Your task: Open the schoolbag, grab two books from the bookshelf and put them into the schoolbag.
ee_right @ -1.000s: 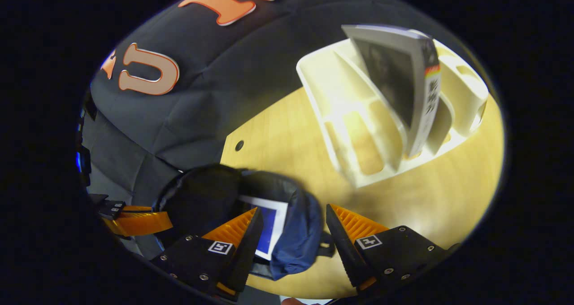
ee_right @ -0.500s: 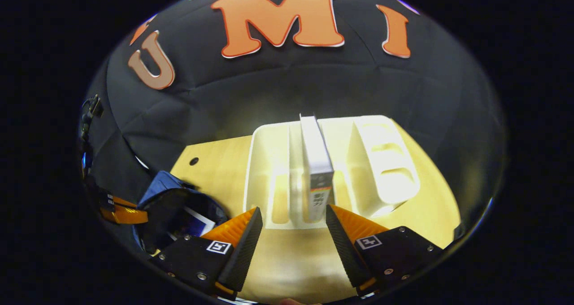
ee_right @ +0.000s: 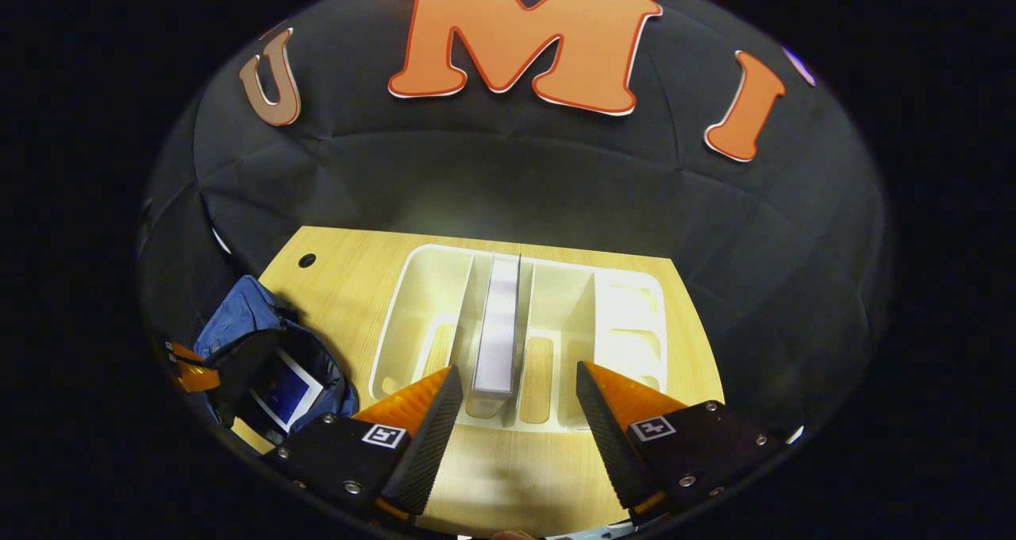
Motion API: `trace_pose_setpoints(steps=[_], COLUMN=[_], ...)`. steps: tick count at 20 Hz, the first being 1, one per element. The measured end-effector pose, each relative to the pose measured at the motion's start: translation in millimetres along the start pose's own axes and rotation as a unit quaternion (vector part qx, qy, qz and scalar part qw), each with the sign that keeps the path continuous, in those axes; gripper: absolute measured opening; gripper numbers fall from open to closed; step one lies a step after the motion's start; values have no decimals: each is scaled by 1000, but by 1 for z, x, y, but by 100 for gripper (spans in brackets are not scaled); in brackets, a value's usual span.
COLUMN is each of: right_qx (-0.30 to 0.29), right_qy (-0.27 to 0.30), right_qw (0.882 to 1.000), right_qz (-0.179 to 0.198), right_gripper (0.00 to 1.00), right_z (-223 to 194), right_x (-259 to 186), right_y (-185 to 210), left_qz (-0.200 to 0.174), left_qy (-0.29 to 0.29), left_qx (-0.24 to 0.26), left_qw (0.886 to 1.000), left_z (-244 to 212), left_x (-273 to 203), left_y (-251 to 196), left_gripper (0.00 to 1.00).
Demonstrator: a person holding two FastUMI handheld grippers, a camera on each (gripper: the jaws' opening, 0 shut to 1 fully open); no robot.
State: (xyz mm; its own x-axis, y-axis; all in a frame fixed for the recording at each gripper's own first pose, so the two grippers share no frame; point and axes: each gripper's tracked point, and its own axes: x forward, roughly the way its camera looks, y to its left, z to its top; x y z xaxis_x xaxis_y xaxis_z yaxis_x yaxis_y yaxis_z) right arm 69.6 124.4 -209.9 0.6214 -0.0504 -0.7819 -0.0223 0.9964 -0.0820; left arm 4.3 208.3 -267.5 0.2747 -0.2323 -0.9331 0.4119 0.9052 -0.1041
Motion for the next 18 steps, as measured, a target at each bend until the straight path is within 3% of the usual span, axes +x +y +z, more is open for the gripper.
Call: trace_pose_setpoints(steps=[3, 9, 10, 11, 14, 18], right_qx=[-11, -40, -40, -39, -32, -32], right_qy=[42, 110, 118, 130, 176, 216], right_qw=[999, 993, 992, 990, 984, 976], right_qz=[23, 16, 18, 21, 25, 14], right_gripper=[87, 87, 78, 87, 86, 68], right_z=[1, -12, -12, -12, -18, -20], right_x=[15, 57, 63, 69, 86, 101], right_y=[12, 24, 24, 26, 30, 24], left_qz=[-3, -9, -10, -11, -14, -19], left_qy=[-4, -6, -5, -4, 0, 0], left_qx=[-7, -29, -33, -36, -43, -52], left_qw=[1000, 1000, 999, 999, 999, 998], left_z=[-3, -13, -16, -18, -24, -29], left_x=[0, 6, 7, 7, 11, 14], left_y=[-1, 1, 1, 1, 2, 4], left_gripper=[5, 5, 5, 5, 5, 5])
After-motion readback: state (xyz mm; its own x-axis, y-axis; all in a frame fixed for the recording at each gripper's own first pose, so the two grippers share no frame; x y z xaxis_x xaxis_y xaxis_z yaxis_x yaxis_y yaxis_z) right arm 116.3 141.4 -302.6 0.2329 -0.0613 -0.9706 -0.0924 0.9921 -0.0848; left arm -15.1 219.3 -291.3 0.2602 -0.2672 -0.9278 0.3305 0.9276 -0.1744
